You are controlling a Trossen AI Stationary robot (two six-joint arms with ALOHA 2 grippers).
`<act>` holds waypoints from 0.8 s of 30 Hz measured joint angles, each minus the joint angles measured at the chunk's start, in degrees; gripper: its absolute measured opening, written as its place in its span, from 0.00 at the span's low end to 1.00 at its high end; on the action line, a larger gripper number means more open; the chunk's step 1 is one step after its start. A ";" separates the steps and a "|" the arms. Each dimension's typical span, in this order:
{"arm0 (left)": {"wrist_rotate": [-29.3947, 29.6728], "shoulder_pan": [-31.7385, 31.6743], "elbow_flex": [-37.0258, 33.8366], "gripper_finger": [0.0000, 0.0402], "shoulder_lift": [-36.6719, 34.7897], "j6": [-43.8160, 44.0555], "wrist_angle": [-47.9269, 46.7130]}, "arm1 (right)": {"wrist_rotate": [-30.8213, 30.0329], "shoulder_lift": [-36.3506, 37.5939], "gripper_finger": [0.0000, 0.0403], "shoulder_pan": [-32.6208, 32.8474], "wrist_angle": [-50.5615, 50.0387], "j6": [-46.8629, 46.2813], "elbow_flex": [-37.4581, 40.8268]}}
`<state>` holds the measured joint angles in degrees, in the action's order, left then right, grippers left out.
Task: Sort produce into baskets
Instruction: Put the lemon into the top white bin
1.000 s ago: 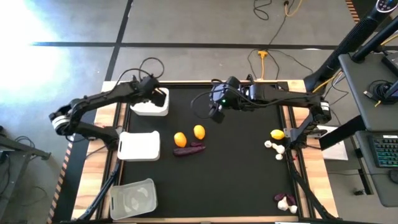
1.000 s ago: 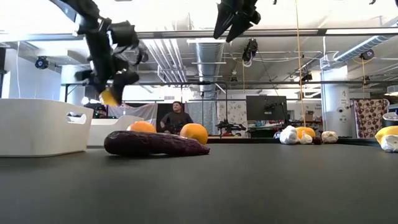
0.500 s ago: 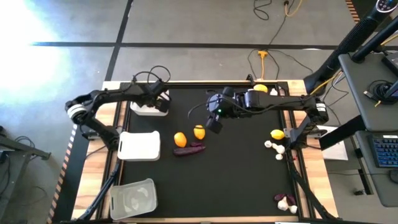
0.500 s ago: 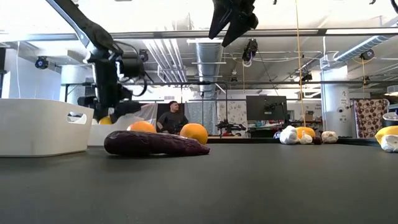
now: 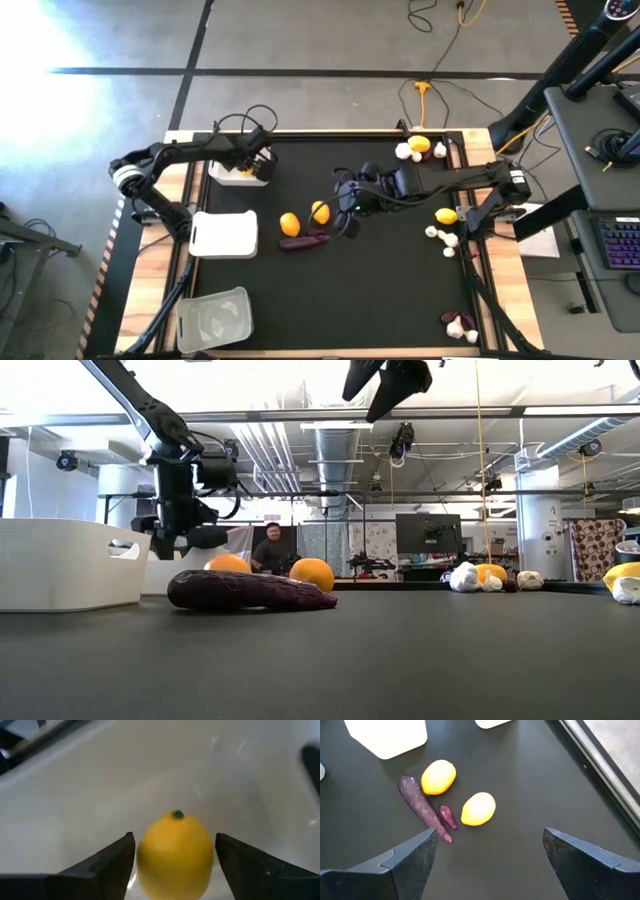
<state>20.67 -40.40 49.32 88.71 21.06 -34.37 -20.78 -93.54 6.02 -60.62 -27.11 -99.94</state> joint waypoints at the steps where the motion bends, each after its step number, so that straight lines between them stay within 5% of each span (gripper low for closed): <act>1: -0.01 0.00 0.55 0.66 -0.55 -0.39 -0.20 | -0.06 0.00 0.87 0.06 -0.10 -0.10 0.00; 13: -11.61 3.83 6.16 0.79 -12.07 -2.64 -6.63 | -0.37 0.00 0.87 -3.15 -0.35 4.64 0.00; 17: -18.36 9.74 5.55 0.79 -17.97 -4.18 -3.30 | -0.33 0.00 0.87 -4.63 -0.21 7.08 0.00; 24: -21.66 25.28 2.63 0.79 -21.73 -17.49 0.30 | -0.37 0.00 0.87 -6.03 0.07 7.65 0.00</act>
<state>-0.99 -15.12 51.95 66.98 3.58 -34.07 -21.14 -93.54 -0.01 -60.55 -19.46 -99.95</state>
